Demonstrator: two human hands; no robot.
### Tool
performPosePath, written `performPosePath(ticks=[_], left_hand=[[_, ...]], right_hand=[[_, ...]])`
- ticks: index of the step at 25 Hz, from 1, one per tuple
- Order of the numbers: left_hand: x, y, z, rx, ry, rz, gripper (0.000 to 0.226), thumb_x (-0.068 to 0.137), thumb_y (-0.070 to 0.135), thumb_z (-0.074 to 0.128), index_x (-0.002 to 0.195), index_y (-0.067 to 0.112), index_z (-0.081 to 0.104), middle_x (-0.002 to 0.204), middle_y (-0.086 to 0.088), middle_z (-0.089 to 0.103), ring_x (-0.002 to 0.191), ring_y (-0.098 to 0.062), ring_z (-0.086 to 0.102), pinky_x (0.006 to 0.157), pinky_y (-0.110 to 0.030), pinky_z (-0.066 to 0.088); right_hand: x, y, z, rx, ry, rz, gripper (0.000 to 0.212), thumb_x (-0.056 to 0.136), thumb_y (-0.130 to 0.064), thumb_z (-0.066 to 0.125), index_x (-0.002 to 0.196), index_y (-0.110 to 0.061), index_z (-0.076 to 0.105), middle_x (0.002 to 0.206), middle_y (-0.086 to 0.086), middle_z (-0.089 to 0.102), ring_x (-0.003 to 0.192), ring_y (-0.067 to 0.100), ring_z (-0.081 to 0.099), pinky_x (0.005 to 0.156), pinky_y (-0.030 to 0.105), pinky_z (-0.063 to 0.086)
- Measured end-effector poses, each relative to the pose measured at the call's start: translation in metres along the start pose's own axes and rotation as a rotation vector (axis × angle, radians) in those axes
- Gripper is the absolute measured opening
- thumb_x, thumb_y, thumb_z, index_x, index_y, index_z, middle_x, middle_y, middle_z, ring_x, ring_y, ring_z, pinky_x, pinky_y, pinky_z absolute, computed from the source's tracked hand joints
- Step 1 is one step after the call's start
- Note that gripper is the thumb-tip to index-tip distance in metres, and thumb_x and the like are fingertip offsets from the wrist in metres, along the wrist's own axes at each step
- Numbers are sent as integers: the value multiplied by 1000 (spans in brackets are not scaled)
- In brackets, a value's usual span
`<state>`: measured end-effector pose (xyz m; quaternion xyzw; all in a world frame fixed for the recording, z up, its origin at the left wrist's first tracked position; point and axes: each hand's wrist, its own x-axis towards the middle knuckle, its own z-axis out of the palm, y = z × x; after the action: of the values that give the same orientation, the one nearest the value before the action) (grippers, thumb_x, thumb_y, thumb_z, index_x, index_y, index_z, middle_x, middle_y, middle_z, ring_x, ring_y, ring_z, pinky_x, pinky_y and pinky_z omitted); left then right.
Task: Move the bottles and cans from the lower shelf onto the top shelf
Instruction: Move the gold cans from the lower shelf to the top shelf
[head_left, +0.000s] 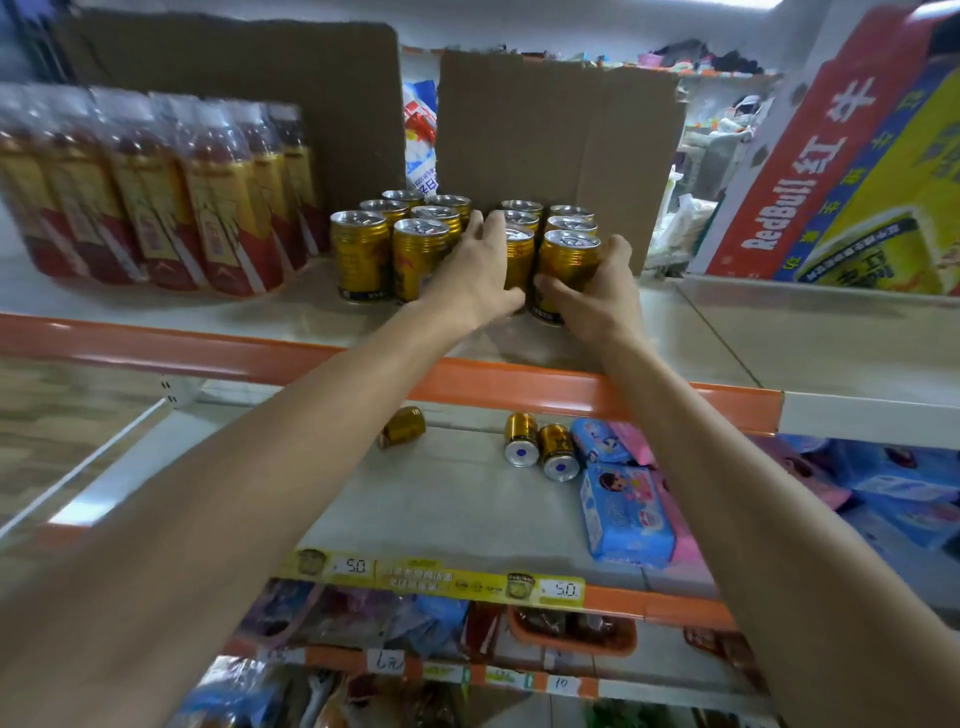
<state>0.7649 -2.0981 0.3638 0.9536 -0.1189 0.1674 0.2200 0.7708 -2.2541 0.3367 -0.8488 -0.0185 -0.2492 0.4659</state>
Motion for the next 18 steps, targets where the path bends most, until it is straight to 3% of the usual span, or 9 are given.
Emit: performPosePath(ticks=[3,5,8,10,12,14,18], left_hand=[[-14,5,-26,84,43,48,73,88,23,63,147,4,24,149,-19,36,130,-35,46,99,-40,42],[-25,1,-41,143,73,101,49,92,23,56,134,4,40,132,-18,52,119,-35,53,89,-41,45],[-42,-12,-55,250,5,138,20,98,27,45,103,8,50,115,-19,59,107,-35,56,82,-41,43],[-60,-24,-61,280,-52,153,21,101,30,38,92,13,47,112,-17,61,100,-32,56,80,-40,43],[-82,-37,-67,303,-99,168,28,102,33,33,97,13,53,111,-15,62,98,-31,57,83,-43,46],[-109,-53,-70,348,-152,183,36,103,33,31,110,9,57,115,-16,62,104,-34,58,91,-47,47],[-166,-88,-78,345,-226,183,40,104,35,33,119,6,56,123,-17,60,111,-34,57,93,-45,47]], right_hand=[[-7,-12,-15,-178,71,-132,69,80,-43,72,132,-8,42,129,10,52,122,26,49,99,37,43],[-17,-25,-28,-305,59,-210,61,88,-39,63,136,-7,45,134,12,53,125,28,48,101,40,43],[-40,-50,-39,-456,-6,-297,27,98,-27,47,109,-7,61,112,14,64,103,35,59,77,36,46],[-64,-66,-36,-559,-77,-307,21,100,-23,41,88,-9,52,90,12,60,83,34,57,64,33,36],[-91,-77,-26,-655,-134,-303,22,101,-22,39,87,-9,50,85,8,54,78,30,55,62,34,37],[-116,-84,-12,-713,-192,-300,23,100,-21,40,92,-8,56,86,8,57,82,30,61,64,38,48],[-171,-103,11,-764,-239,-277,24,92,-17,45,103,-3,61,101,19,64,91,39,62,69,41,51]])
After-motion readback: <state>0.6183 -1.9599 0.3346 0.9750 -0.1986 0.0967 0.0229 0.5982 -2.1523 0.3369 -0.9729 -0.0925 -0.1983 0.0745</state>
